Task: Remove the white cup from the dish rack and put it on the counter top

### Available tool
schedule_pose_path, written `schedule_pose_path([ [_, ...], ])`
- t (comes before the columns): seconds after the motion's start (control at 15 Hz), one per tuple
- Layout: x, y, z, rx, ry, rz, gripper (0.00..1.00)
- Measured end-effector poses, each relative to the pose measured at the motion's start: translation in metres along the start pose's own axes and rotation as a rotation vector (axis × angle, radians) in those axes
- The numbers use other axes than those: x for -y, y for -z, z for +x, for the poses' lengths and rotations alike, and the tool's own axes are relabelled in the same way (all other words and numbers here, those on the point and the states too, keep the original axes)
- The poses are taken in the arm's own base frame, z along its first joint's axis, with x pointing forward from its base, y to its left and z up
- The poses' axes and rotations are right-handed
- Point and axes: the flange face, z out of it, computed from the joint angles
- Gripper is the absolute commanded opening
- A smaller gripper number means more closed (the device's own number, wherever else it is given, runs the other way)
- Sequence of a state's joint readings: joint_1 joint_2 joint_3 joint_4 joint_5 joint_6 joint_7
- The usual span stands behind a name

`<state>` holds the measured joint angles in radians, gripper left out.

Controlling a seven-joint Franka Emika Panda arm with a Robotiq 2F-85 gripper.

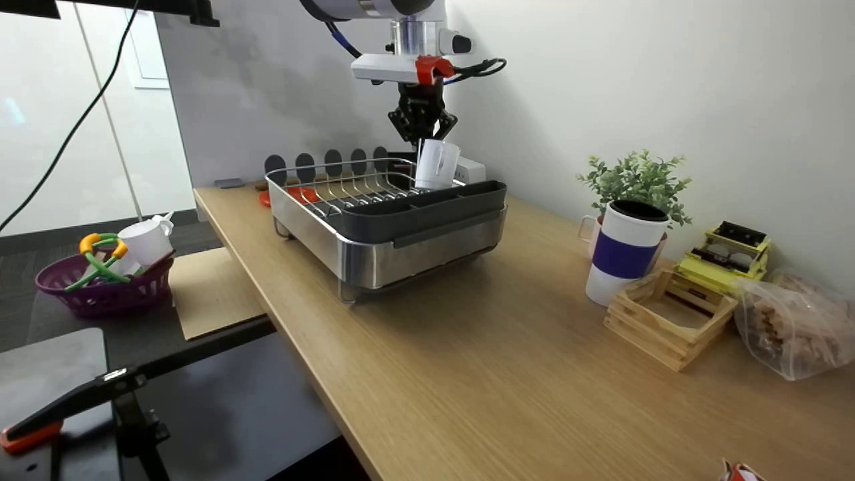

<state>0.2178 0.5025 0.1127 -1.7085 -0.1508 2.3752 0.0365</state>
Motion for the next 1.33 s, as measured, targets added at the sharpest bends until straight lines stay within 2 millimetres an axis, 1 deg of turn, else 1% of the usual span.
schedule_pose_path([
  [0.2,0.003,0.023,-0.005,-0.088,0.026,-0.035,0.01],
  [0.33,0.001,0.039,-0.009,-0.152,0.03,-0.052,0.01],
  [0.53,-0.007,0.061,-0.018,-0.25,0.018,-0.07,0.01],
  [0.73,-0.02,0.081,-0.028,-0.337,-0.023,-0.075,0.01],
  [1.0,-0.046,0.095,-0.043,-0.421,-0.104,-0.069,0.01],
  [1.13,-0.06,0.095,-0.051,-0.439,-0.157,-0.052,0.03],
  [1.2,-0.064,0.095,-0.054,-0.44,-0.172,-0.046,0.03],
  [1.33,-0.066,0.095,-0.057,-0.439,-0.183,-0.042,0.03],
])
